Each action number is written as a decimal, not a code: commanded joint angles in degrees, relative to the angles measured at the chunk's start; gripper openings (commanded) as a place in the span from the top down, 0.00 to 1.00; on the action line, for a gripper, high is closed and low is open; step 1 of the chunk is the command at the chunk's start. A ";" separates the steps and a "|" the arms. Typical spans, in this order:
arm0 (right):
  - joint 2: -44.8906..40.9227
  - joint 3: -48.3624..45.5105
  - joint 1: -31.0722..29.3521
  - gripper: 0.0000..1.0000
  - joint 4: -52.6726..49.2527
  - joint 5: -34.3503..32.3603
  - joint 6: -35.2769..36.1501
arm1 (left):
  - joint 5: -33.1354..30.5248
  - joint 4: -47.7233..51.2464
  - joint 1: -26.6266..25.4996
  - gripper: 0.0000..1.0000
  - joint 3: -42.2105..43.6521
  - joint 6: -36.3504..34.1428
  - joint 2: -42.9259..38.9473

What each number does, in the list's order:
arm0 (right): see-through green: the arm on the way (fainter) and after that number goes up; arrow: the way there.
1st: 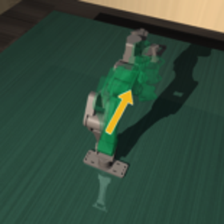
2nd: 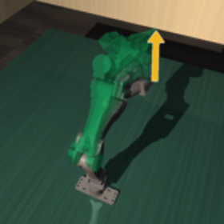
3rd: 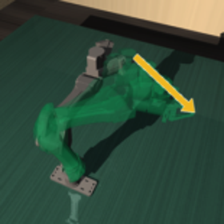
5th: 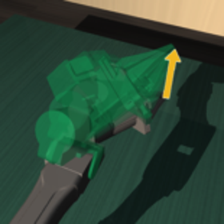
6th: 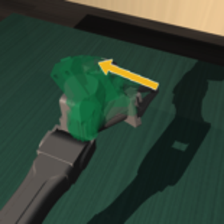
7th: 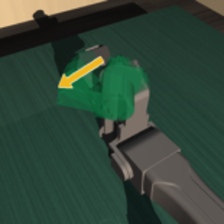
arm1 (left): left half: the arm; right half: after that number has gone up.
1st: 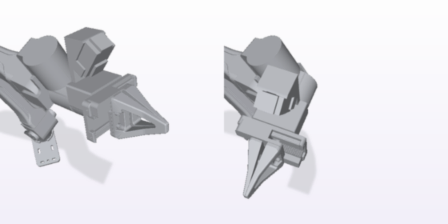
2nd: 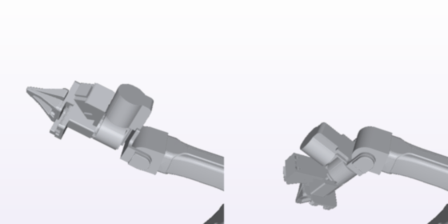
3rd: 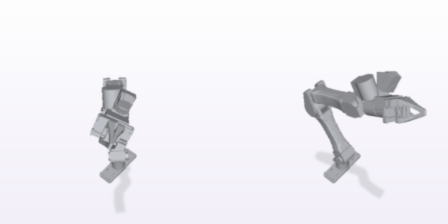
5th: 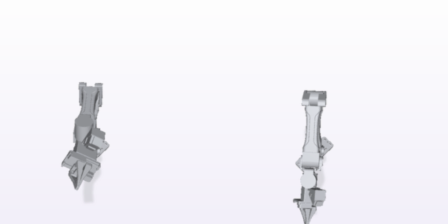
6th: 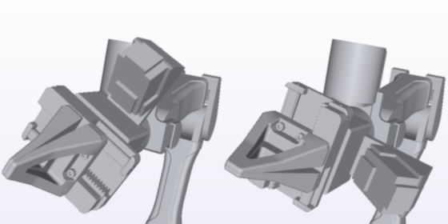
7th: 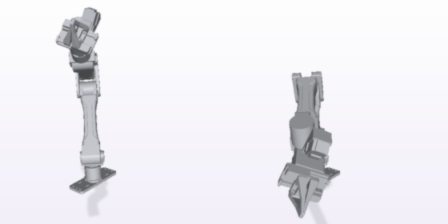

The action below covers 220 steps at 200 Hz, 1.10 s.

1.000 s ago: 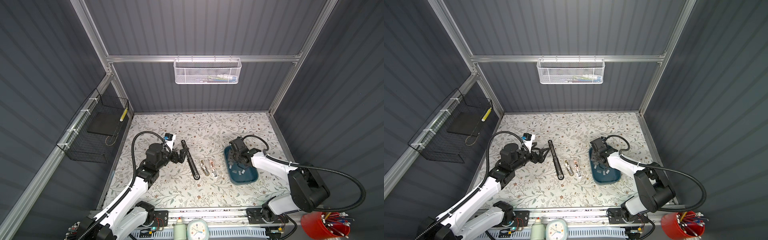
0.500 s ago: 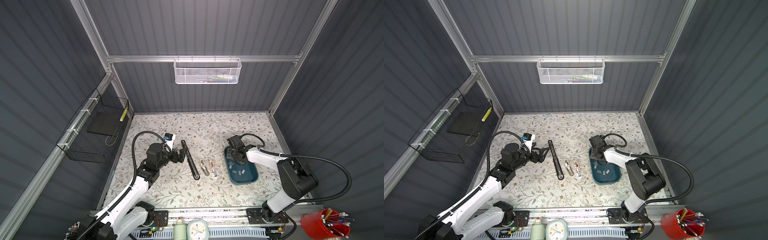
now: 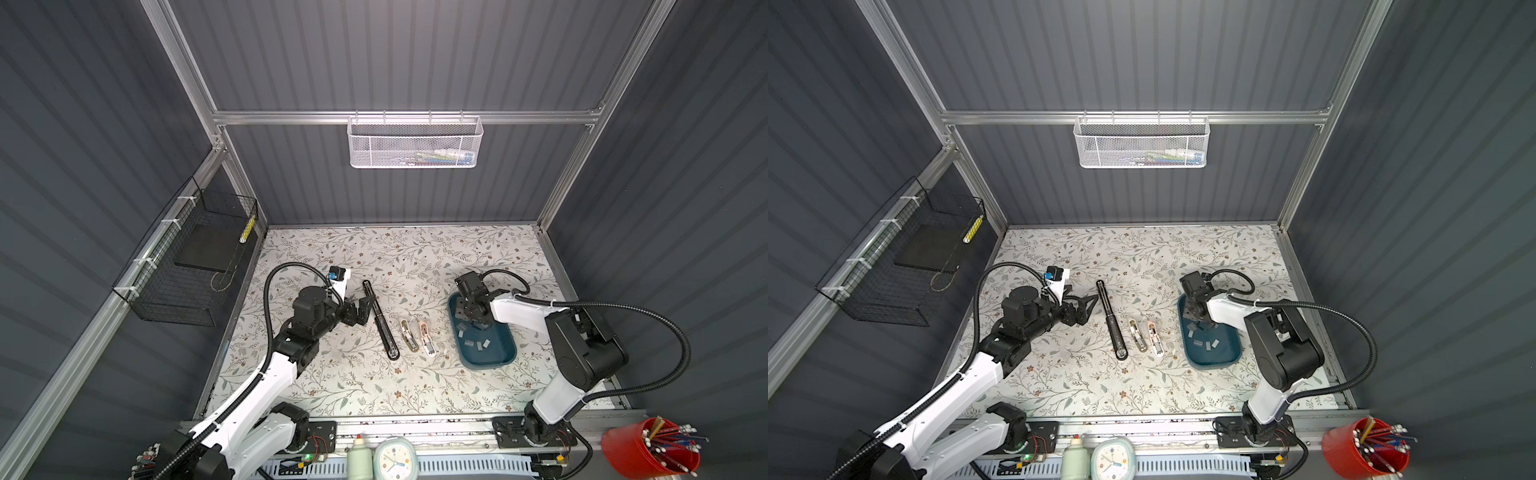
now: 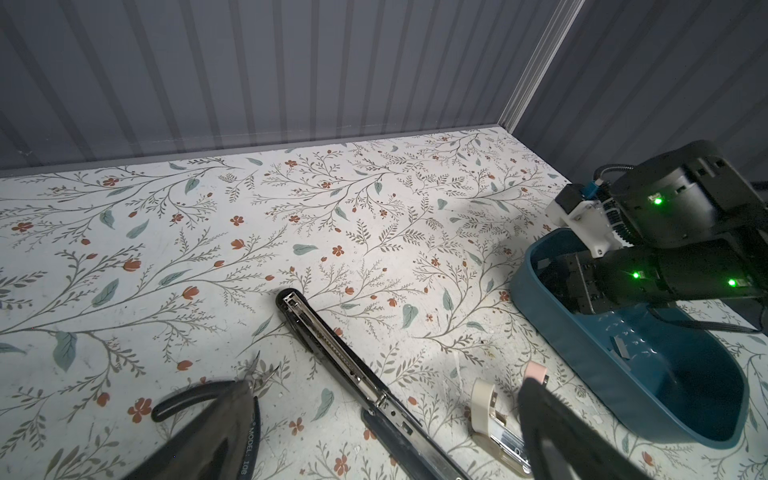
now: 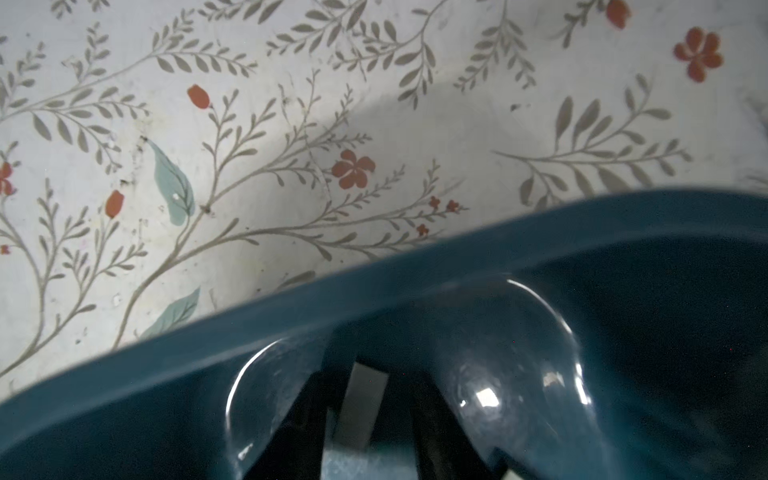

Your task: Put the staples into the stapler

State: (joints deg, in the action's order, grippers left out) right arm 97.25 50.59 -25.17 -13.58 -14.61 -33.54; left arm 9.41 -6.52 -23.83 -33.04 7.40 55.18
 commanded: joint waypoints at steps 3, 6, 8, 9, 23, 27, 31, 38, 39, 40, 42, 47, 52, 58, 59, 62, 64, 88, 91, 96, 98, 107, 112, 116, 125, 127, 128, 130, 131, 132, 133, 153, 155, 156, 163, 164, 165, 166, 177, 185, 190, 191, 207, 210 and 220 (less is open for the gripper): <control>0.73 0.36 0.31 0.65 0.15 0.07 0.00 | 0.08 -0.63 0.17 0.00 0.69 -1.03 -0.78; 0.72 0.31 0.34 0.65 0.26 0.03 -0.10 | 0.14 -0.61 0.13 0.01 0.72 -0.98 -0.79; 0.74 0.24 0.37 0.65 0.23 0.02 -0.05 | 0.16 -0.62 0.11 0.01 0.76 -0.98 -0.84; 0.74 0.22 0.42 0.65 0.32 0.07 -0.09 | 0.17 -0.61 0.11 0.01 0.77 -0.98 -0.85; 0.90 -0.09 0.60 0.65 0.49 0.26 -0.14 | 0.38 -0.60 0.11 0.01 0.79 -0.85 -1.03; 0.96 -0.18 0.57 0.65 0.58 0.28 -0.13 | 0.42 -0.52 0.11 0.01 0.80 -0.89 -1.09; 1.01 -0.27 0.63 0.65 0.74 0.45 -0.12 | 0.50 -0.51 0.11 0.01 0.83 -0.87 -1.17; 1.03 -0.40 0.77 0.65 0.96 0.66 -0.13 | 0.48 -0.35 0.10 0.01 0.79 -0.76 -1.18; 1.07 -0.40 0.80 0.65 0.94 0.69 -0.12 | 0.50 -0.34 0.10 0.00 0.78 -0.79 -1.20; 1.13 -0.40 0.77 0.65 0.98 0.75 -0.12 | 0.47 -0.34 0.10 0.00 0.78 -0.80 -1.20; 1.17 -0.40 0.74 0.65 0.94 0.80 -0.17 | 0.51 -0.29 0.13 0.01 0.78 -0.85 -1.21; 1.27 -0.40 0.84 0.65 0.98 1.00 -0.23 | 0.51 -0.27 0.11 0.01 0.86 -0.79 -1.30; 1.31 -0.40 0.89 0.65 1.07 1.16 -0.22 | 0.48 -0.26 0.10 0.01 0.94 -0.80 -1.38; 1.39 -0.40 0.84 0.65 1.03 1.41 -0.21 | 0.51 -0.24 0.10 0.01 1.02 -0.73 -1.47; 1.42 -0.40 0.83 0.66 1.02 1.42 -0.25 | 0.52 -0.24 0.10 0.01 0.99 -0.68 -1.52; 1.38 -0.40 0.85 0.66 1.08 1.58 -0.22 | 0.52 -0.29 0.10 0.01 1.04 -0.71 -1.60; 1.50 -0.40 0.83 0.66 1.14 1.64 -0.21 | 0.52 -0.25 0.10 0.00 0.98 -0.70 -1.64; 1.38 -0.57 0.89 0.73 1.54 2.47 -0.31 | 0.67 -0.27 0.10 0.01 1.13 -0.60 -2.22; 1.37 -0.58 0.89 0.74 1.59 2.59 -0.31 | 0.76 -0.29 0.10 0.01 1.22 -0.63 -2.26; 1.37 -0.58 0.88 0.75 1.54 2.71 -0.30 | 0.74 -0.24 0.10 0.01 1.26 -0.58 -2.31; 1.36 -0.58 0.88 0.75 1.61 2.74 -0.30 | 0.78 -0.24 0.10 0.01 1.27 -0.58 -2.34; 1.34 -0.64 0.86 0.77 1.56 2.94 -0.40 | 0.78 -0.24 0.10 0.00 1.28 -0.63 -2.31; 1.29 -0.67 0.90 0.78 1.48 3.13 -0.39 | 0.78 -0.19 0.12 0.01 1.26 -0.55 -2.35; 1.23 -0.67 0.90 0.78 1.45 3.15 -0.41 | 0.75 -0.16 0.15 0.01 1.28 -0.54 -2.34; 1.19 -0.75 0.89 0.77 1.42 3.48 -0.48 | 0.74 -0.07 0.15 0.01 1.23 -0.50 -2.34; 1.19 -0.75 0.88 0.77 1.45 3.59 -0.43 | 0.77 -0.07 0.12 0.01 1.22 -0.51 -2.31; 1.19 -0.80 0.90 0.77 1.45 3.61 -0.45 | 0.78 -0.07 0.11 0.01 1.22 -0.53 -2.33; 1.10 -0.83 0.86 0.76 1.41 3.66 -0.43 | 0.85 -0.09 0.11 0.01 1.20 -0.52 -2.35; 1.10 -0.84 0.89 0.76 1.39 3.73 -0.45 | 0.86 -0.08 0.11 0.00 1.25 -0.53 -2.40; 1.05 -0.84 0.90 0.76 1.42 3.81 -0.42 | 0.82 -0.07 0.10 0.01 1.24 -0.54 -2.42; 1.08 -0.84 0.86 0.75 1.39 3.85 -0.40 | 0.76 -0.07 0.10 0.01 1.23 -0.54 -2.39; 0.42 -0.89 0.84 0.68 0.71 3.62 -0.74 | 0.94 0.02 0.10 0.01 1.26 -0.54 -2.65; 0.33 -0.92 0.85 0.68 0.70 3.58 -0.72 | 0.91 0.02 0.10 0.01 1.25 -0.54 -2.69; 0.28 -0.97 0.84 0.67 0.68 3.56 -0.73 | 0.94 -0.02 0.10 0.01 1.28 -0.50 -2.70; -0.10 -1.22 0.88 0.67 0.59 3.26 -0.80 | 1.03 -0.14 0.10 0.01 1.35 -0.54 -2.84; -0.16 -1.25 0.89 0.67 0.58 3.18 -0.82 | 1.04 -0.15 0.15 0.00 1.38 -0.54 -2.86; -0.19 -1.31 0.90 0.67 0.53 3.14 -0.82 | 1.04 -0.15 0.13 0.01 1.39 -0.54 -2.87; -0.29 -1.34 0.91 0.67 0.51 3.07 -0.82 | 1.05 -0.15 0.12 0.01 1.39 -0.54 -2.92; -0.72 -1.69 0.88 0.67 0.41 2.78 -0.91 | 1.00 -0.17 0.10 0.01 1.42 -0.54 -2.88; -0.81 -1.88 0.78 0.68 0.41 2.91 -0.78 | 1.05 -0.26 0.10 0.01 1.40 -0.54 -2.80; -0.88 -1.98 0.75 0.68 0.35 2.99 -0.77 | 1.05 -0.16 0.10 0.01 1.40 -0.54 -2.73; -0.90 -1.98 0.74 0.68 0.33 3.00 -0.76 | 1.05 -0.20 0.10 0.01 1.40 -0.54 -2.72; -0.60 -2.25 0.81 0.72 0.41 3.25 -0.52 | 1.25 -0.02 0.11 0.01 1.28 -0.54 -2.71; -0.58 -2.25 0.70 0.72 0.39 3.34 -0.48 | 1.24 -0.03 0.11 0.00 1.28 -0.54 -2.71; -0.49 -2.32 0.67 0.73 0.31 3.41 -0.48 | 1.46 0.02 0.10 0.01 1.30 -0.44 -2.89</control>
State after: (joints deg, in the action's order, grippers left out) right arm 96.90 49.60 -24.51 -10.74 -11.79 -34.02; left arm 9.72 -6.50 -23.83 -32.34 7.44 53.34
